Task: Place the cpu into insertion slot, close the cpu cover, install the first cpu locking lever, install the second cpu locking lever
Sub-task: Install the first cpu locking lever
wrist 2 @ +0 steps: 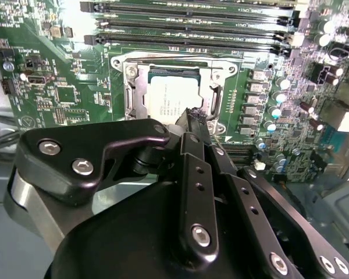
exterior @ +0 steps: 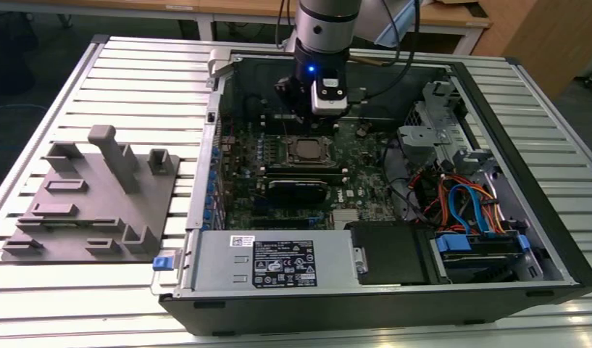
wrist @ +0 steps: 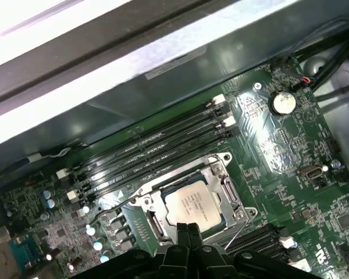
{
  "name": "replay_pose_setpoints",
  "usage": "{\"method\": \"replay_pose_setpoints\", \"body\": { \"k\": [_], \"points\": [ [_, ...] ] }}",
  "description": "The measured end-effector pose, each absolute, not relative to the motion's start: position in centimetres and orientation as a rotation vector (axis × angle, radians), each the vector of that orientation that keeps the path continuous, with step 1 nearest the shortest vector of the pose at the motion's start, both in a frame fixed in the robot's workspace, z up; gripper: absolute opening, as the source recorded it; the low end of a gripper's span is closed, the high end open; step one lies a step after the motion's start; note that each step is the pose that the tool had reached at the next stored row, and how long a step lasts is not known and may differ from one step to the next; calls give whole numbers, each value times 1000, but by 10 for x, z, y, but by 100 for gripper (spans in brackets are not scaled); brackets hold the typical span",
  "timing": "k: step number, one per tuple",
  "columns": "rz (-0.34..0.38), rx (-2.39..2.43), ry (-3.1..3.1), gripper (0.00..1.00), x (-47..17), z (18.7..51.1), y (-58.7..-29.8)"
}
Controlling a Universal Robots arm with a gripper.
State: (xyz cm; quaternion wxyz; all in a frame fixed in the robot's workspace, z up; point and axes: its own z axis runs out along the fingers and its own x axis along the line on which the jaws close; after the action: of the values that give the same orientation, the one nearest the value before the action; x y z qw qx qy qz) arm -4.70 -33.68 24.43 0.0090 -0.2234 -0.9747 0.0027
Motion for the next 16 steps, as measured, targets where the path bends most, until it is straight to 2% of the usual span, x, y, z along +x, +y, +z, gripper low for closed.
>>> {"method": "replay_pose_setpoints", "body": {
  "k": [16],
  "points": [
    [11,-463,-3090,10,-47,244,-337]
  ]
}}
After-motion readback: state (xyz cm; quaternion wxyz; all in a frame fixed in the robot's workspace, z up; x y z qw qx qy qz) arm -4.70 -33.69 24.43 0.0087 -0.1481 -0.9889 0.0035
